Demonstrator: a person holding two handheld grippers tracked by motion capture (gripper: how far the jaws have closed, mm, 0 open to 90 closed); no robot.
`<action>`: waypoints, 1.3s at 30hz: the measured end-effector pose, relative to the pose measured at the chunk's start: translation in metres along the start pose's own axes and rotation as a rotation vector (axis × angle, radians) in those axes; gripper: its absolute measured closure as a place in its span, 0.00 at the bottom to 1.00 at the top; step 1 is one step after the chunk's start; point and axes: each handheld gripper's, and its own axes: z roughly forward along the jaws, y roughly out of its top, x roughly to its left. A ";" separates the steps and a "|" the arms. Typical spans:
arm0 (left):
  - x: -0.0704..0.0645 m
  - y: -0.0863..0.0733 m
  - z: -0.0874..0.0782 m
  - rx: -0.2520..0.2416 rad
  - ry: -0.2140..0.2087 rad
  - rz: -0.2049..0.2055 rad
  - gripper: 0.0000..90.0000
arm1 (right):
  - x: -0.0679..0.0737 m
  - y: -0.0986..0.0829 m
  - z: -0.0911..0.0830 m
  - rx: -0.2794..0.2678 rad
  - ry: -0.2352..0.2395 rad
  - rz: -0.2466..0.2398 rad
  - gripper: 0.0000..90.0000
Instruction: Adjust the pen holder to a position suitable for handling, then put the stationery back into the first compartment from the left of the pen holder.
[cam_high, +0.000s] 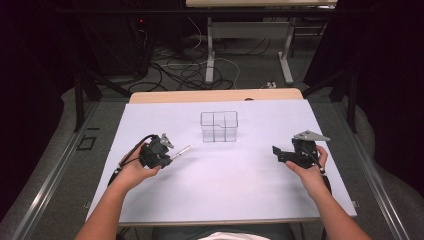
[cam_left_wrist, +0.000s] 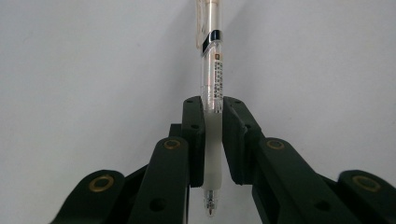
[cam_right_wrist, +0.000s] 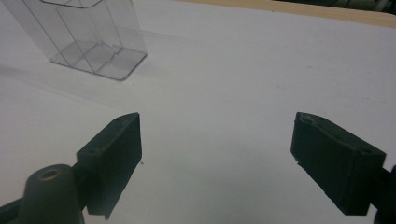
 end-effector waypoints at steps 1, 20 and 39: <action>-0.001 0.001 0.000 -0.001 -0.004 -0.001 0.88 | 0.001 0.001 0.000 -0.004 0.005 -0.006 0.17; -0.027 0.026 -0.005 -0.061 -0.098 -0.012 0.88 | 0.055 0.010 -0.008 -0.041 0.004 -0.420 0.26; -0.048 0.060 -0.004 -0.053 -0.168 0.039 0.88 | 0.100 0.019 -0.007 0.013 0.030 -0.891 0.42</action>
